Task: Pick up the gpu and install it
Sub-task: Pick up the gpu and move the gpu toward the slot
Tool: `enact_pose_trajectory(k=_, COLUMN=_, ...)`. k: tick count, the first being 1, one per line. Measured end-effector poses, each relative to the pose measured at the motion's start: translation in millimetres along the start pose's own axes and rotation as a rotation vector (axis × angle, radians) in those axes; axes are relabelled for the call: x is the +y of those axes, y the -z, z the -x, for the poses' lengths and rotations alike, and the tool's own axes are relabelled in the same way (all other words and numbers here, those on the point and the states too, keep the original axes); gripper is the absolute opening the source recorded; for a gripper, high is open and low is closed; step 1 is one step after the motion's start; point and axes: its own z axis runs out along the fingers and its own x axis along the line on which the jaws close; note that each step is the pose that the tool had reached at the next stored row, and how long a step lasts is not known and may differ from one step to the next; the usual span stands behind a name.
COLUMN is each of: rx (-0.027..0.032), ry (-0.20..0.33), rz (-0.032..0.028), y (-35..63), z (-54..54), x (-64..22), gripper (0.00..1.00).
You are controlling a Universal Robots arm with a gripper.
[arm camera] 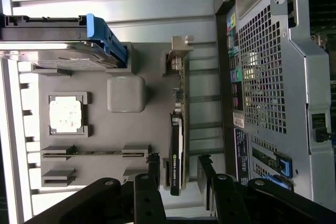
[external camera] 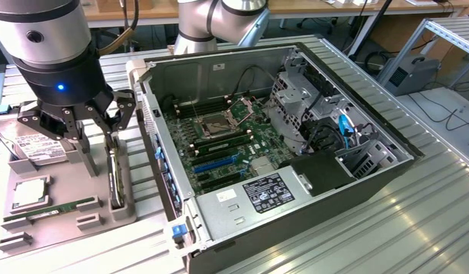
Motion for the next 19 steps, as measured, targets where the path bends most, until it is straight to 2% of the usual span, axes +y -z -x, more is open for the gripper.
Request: enact_pose_trajectory(k=19, rx=-0.0003, ry=0.000, rz=-0.0047, y=-5.9, z=-2.0, x=-0.4, gripper=0.42)
